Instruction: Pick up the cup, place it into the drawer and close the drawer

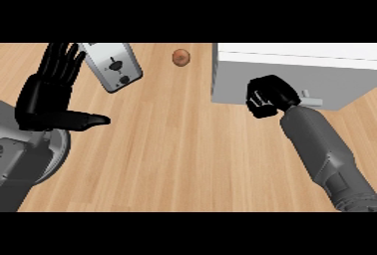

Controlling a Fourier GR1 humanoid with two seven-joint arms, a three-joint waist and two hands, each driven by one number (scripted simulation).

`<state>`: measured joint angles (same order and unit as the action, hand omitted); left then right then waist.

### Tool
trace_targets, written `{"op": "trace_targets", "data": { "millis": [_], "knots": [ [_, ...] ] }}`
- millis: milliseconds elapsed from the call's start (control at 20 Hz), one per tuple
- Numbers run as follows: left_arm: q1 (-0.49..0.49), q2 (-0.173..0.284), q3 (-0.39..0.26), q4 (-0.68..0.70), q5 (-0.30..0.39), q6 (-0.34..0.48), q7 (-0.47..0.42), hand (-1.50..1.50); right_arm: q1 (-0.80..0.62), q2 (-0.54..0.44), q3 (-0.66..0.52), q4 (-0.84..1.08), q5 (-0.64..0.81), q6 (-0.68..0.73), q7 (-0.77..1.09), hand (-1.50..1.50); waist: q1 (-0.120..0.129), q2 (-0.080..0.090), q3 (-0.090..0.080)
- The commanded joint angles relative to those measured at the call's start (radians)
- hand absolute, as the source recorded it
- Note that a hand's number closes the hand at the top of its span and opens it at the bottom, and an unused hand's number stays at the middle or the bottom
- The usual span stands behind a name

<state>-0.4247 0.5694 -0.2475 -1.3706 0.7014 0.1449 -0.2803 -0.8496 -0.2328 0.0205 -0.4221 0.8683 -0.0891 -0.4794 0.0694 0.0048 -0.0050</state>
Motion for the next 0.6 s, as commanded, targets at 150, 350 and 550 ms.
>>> {"op": "trace_targets", "data": {
  "millis": [150,350,550],
  "knots": [
    [0.006,-0.028,-0.015,0.002,-0.008,-0.022,-0.009,-1.50,-0.113,-0.084,-0.084,0.133,-0.035,0.020,0.019,1.50,0.035,0.041,0.009],
    [0.016,-0.021,-0.005,-0.017,0.011,-0.055,-0.009,-1.50,-0.137,-0.101,-0.115,0.143,-0.066,0.056,0.017,1.50,0.050,0.039,0.009],
    [0.014,-0.037,-0.017,-0.002,0.013,-0.068,-0.004,-1.50,-0.120,-0.120,-0.146,0.125,-0.096,0.037,-0.040,1.50,0.052,0.049,0.010]
  ]
}}
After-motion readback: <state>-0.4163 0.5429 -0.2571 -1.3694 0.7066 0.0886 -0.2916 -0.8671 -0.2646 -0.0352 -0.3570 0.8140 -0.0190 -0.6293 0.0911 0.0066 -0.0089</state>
